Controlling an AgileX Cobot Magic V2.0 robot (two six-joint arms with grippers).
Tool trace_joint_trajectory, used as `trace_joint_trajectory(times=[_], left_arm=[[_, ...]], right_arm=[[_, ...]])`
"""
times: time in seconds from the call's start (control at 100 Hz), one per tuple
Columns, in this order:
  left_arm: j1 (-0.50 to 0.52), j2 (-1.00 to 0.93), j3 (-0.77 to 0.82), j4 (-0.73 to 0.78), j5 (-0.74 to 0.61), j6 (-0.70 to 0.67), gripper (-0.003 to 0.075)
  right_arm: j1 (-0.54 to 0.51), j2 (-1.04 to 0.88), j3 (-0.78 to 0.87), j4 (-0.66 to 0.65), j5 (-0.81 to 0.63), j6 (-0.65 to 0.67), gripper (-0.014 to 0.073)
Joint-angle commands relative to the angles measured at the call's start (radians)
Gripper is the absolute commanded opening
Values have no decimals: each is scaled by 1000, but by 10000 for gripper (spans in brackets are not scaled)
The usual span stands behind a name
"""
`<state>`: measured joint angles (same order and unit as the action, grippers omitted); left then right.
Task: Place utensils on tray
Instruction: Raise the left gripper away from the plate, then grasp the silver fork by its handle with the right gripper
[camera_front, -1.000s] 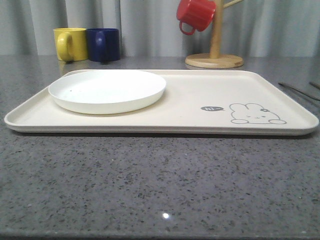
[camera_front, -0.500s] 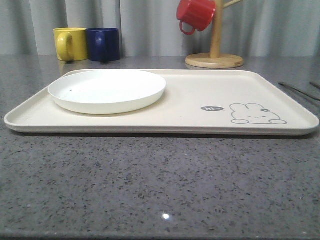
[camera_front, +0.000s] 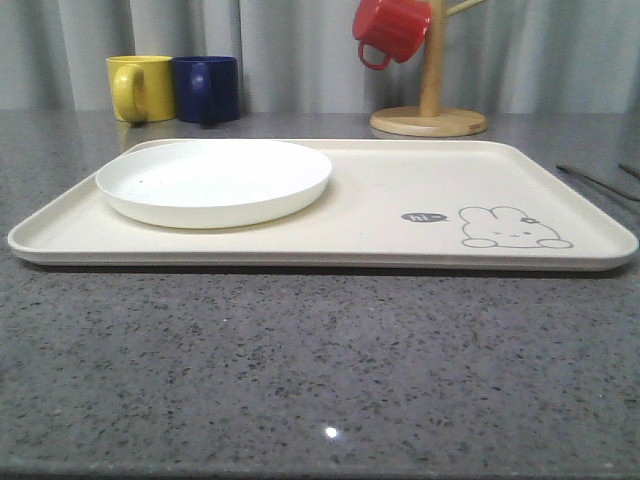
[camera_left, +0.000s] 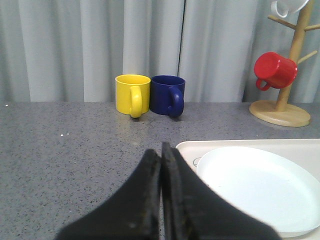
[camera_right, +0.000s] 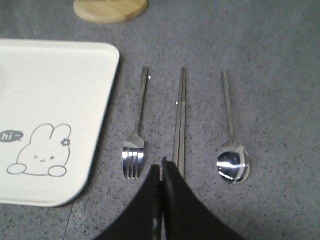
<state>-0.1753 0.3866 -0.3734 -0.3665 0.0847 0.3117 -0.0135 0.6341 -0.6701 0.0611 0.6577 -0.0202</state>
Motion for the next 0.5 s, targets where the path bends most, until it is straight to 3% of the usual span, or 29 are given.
trace_joint_trajectory(times=[0.0, 0.29, 0.36, 0.49], left_arm=[[-4, 4, -27, -2, -64, -10, -18], [-4, 4, -27, -2, -64, -10, -18], [-4, 4, -27, -2, -64, -10, -18], [-4, 4, -27, -2, -64, -10, -18]], right_arm=[[-5, 101, -97, 5, 26, -6, -68], [-5, 261, -139, 55, 82, -6, -32], [-5, 273, -139, 55, 84, -6, 53], [-5, 275, -139, 55, 82, -6, 296]])
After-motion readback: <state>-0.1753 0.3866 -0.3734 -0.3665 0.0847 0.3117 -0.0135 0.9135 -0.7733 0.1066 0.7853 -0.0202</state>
